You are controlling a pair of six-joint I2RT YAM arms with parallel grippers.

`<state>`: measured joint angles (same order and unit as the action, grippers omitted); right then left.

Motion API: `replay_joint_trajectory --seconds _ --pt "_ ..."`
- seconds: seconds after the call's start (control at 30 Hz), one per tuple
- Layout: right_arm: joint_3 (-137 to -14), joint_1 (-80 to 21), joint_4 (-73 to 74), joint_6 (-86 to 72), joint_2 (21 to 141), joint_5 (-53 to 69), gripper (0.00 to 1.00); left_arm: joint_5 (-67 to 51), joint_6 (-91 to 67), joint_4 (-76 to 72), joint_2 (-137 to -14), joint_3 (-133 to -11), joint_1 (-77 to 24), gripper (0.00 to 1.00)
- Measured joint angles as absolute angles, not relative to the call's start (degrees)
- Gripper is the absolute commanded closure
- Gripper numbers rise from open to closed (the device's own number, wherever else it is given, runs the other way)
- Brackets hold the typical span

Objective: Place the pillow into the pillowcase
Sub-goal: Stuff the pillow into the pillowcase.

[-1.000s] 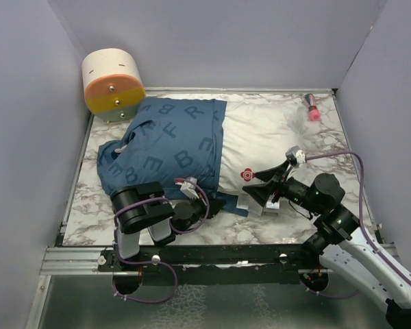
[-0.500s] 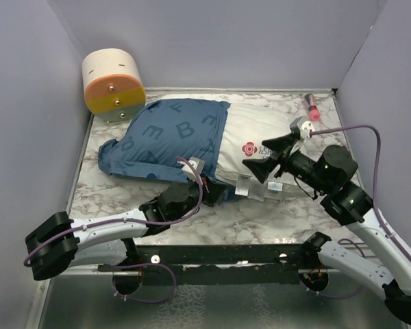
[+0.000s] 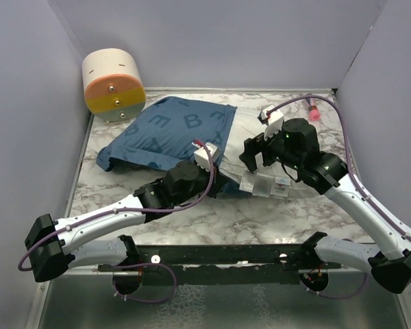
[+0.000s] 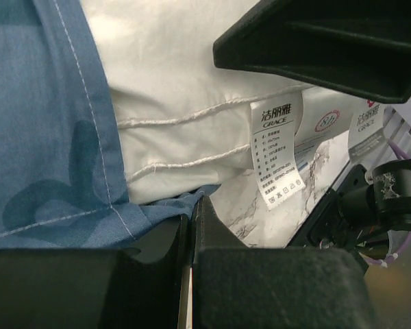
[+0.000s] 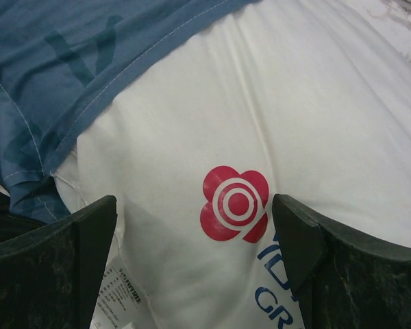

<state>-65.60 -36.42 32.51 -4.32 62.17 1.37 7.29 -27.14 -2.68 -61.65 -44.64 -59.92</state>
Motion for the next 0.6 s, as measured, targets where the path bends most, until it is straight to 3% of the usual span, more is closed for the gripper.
replay_joint_trajectory --seconds 0.07,0.2,0.3,0.37,0.6 --pt "-65.56 -36.42 33.26 -4.23 62.00 0.38 0.25 6.31 -26.44 -0.71 -62.48 -46.35 -59.68 1.00" --pt "-64.58 -36.45 32.88 -4.34 63.44 -1.61 0.68 4.25 -25.34 2.94 -64.40 -50.52 -58.76 1.00" --pt "-61.69 -36.27 29.39 -5.08 65.32 -1.69 0.93 2.39 -24.91 5.45 -66.08 -53.78 -57.54 1.00" --pt "-59.94 -36.27 26.06 -6.24 66.15 -0.78 0.99 0.86 -24.86 7.25 -67.72 -56.14 -56.55 1.00" --pt "-54.76 -35.09 11.22 -11.86 65.89 5.23 0.99 -4.93 -24.88 13.58 -74.83 -67.18 -51.53 1.00"
